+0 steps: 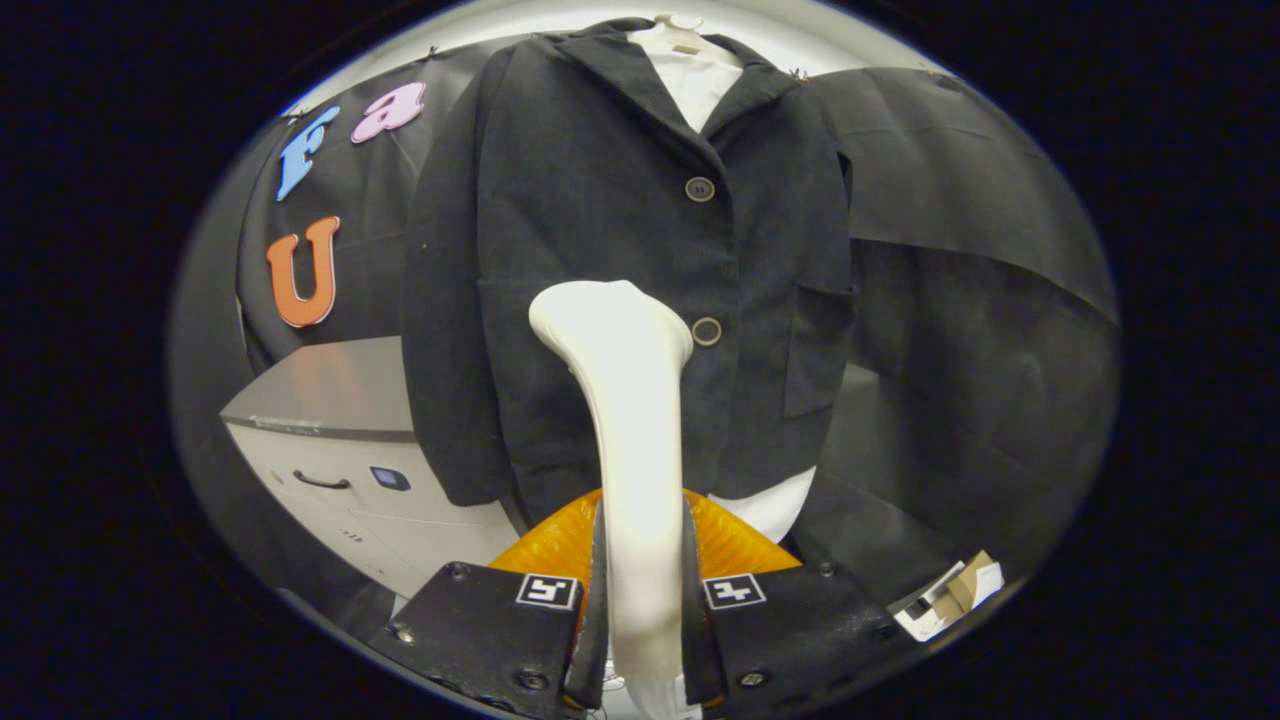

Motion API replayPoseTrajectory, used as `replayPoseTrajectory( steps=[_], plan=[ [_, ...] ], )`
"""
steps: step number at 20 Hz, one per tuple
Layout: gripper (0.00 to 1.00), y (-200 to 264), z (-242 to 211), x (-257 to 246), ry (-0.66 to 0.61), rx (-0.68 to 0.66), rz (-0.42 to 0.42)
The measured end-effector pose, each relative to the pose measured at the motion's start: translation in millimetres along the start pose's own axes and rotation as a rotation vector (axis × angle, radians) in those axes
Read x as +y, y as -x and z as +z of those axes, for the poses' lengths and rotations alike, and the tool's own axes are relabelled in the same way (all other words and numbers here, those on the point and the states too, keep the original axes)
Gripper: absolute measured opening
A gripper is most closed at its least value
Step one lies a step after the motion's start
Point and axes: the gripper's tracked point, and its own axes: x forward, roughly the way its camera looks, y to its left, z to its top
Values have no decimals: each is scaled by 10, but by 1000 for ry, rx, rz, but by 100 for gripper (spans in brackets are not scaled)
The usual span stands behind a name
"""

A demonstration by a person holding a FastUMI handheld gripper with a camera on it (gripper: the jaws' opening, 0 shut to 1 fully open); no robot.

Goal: Iron the clothes twice with a garment steamer, once on the left side and once on the right side.

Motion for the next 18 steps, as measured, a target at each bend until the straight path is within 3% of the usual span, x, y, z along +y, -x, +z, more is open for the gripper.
replayPoseTrajectory(
  steps=[18],
  plan=[
    [33, -223, -1114, -66, -15, 189, -21]
  ],
)
